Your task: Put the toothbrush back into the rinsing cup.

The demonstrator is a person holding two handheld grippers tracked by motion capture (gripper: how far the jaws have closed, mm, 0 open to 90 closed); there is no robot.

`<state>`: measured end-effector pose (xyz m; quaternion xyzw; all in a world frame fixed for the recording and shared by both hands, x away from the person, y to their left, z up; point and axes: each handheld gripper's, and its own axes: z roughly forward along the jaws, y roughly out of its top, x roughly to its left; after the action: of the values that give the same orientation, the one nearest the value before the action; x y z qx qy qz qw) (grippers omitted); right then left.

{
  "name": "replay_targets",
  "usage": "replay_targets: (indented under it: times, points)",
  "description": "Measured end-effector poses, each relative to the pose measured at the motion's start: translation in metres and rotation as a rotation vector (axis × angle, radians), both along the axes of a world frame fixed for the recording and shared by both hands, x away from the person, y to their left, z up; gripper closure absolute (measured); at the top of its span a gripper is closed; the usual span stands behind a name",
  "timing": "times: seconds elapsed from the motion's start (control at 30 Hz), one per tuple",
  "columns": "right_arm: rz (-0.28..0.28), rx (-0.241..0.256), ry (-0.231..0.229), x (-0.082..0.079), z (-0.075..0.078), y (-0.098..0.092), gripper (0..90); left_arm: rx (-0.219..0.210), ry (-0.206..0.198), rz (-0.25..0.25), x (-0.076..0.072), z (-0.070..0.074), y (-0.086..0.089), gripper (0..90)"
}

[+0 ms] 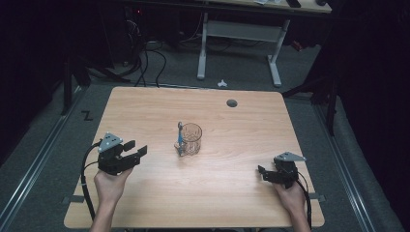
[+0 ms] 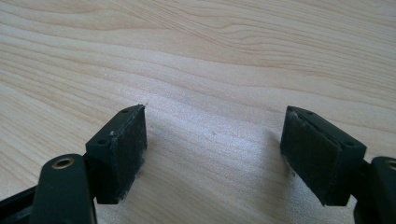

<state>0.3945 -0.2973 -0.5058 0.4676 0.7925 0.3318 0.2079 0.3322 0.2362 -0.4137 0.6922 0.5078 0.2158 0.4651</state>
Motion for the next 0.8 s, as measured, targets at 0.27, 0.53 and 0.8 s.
replay_targets:
  times: [0.27,0.53,0.8]
  points:
    - [0.000,0.000,0.000,0.000,0.000,0.000,22.9,-0.008,0.018,0.016,-0.002,-0.008,0.005,45.2]
    - [0.000,0.000,0.000,0.000,0.000,0.000,22.8,-0.003,0.040,0.031,-0.003,-0.018,0.007,44.9]
    - [0.000,0.000,0.000,0.000,0.000,0.000,22.8,0.003,0.056,0.043,-0.003,-0.026,0.008,44.6]
